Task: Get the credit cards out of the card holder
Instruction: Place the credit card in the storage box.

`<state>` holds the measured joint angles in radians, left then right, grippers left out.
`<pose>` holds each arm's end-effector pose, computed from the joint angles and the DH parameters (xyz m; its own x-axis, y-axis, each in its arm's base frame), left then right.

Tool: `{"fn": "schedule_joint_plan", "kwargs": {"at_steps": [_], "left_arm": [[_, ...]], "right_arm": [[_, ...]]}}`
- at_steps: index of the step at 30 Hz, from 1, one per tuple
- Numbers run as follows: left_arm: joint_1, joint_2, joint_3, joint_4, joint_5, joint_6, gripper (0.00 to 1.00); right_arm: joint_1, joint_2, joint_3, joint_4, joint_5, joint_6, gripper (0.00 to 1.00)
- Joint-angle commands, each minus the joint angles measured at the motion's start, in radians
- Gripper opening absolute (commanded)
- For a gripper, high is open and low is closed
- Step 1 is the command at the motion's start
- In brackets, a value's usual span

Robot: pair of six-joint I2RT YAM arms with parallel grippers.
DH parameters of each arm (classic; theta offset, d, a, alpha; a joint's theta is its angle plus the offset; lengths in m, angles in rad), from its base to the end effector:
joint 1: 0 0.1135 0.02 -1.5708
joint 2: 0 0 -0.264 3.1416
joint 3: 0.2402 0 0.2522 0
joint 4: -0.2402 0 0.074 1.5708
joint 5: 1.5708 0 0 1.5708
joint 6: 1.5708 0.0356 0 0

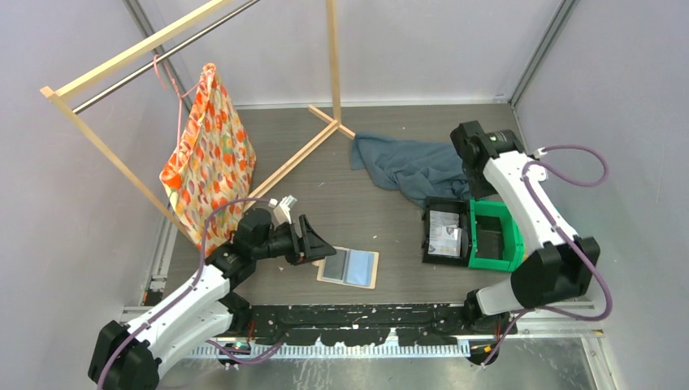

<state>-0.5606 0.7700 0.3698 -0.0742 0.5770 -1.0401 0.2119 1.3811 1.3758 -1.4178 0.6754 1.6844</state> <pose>0.1352 -0.1078 0.2097 -0.9346 -0.2667 -0.2353 0.0999 0.4381 -0.8933 0.2300 0.0267 0.3308 0.0359 0.8009 -0.5977 0.9692 0.1180 0.2163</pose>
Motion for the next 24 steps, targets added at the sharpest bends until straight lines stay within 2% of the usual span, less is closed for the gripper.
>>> {"fn": "schedule_joint_plan", "kwargs": {"at_steps": [1,5,10,16,24], "left_arm": [[0.005,0.015,0.052,-0.024,0.020,0.011,0.66],[0.005,0.022,0.071,-0.031,0.021,0.011,0.65],[0.005,0.035,0.083,-0.051,0.020,0.020,0.65],[0.005,0.072,0.084,-0.021,0.041,0.012,0.65],[0.005,0.070,0.087,-0.027,0.041,0.010,0.65]], "right_arm": [[-0.009,0.060,0.034,-0.314,-0.071,0.266,0.01],[-0.018,0.000,-0.068,-0.293,-0.092,0.422,0.00],[-0.036,-0.059,-0.162,-0.258,-0.090,0.491,0.01],[-0.118,0.003,-0.161,-0.279,-0.090,0.434,0.01],[-0.198,0.104,-0.204,-0.188,-0.186,0.298,0.01]]}}
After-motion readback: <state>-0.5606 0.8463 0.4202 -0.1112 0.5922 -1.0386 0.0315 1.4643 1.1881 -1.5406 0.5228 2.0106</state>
